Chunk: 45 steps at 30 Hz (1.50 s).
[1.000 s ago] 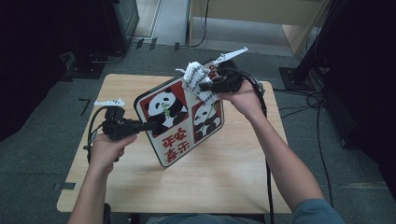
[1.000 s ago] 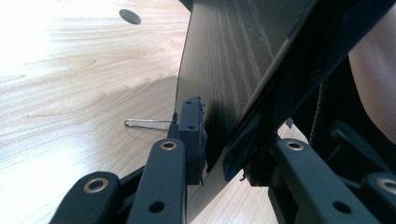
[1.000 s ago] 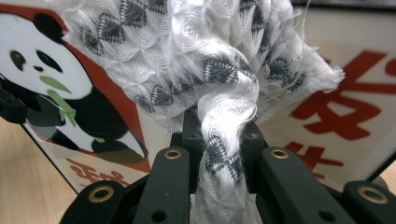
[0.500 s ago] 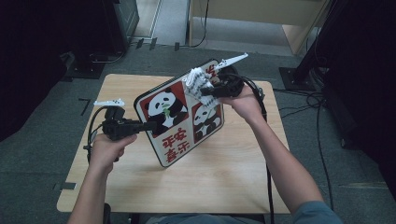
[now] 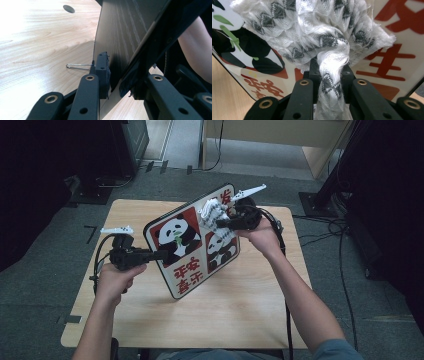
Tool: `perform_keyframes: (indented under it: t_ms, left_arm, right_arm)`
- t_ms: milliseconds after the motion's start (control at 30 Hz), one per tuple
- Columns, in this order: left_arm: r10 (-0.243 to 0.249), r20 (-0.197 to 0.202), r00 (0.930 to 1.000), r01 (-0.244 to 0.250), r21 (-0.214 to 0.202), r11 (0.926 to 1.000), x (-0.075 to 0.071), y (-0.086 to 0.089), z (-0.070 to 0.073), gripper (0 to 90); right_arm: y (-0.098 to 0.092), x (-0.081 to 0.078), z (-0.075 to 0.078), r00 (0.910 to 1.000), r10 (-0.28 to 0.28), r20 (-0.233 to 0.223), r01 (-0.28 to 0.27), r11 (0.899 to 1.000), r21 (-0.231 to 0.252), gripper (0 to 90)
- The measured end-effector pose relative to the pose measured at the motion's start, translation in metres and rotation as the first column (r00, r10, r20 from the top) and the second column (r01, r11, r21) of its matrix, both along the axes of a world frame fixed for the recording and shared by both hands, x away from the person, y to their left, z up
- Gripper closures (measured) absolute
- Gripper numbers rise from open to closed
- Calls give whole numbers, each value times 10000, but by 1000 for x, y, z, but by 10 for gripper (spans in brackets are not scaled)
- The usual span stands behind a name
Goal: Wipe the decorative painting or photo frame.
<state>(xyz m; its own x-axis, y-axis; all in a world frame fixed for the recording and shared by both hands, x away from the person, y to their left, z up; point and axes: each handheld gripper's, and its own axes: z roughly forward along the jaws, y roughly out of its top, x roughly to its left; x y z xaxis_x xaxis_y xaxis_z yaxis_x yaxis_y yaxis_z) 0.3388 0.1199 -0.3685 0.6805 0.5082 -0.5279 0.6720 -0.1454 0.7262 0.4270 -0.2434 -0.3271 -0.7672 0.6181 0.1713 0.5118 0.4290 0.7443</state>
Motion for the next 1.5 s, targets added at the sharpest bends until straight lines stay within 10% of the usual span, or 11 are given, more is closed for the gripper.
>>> perform_keyframes:
  t_ms: [1500]
  left_arm:
    - [-11,10,10000,11,12,10000,-1,-1,0,735]
  right_arm:
    - [-13,-11,-62,9968,-97,-791,97,10000,1,786]
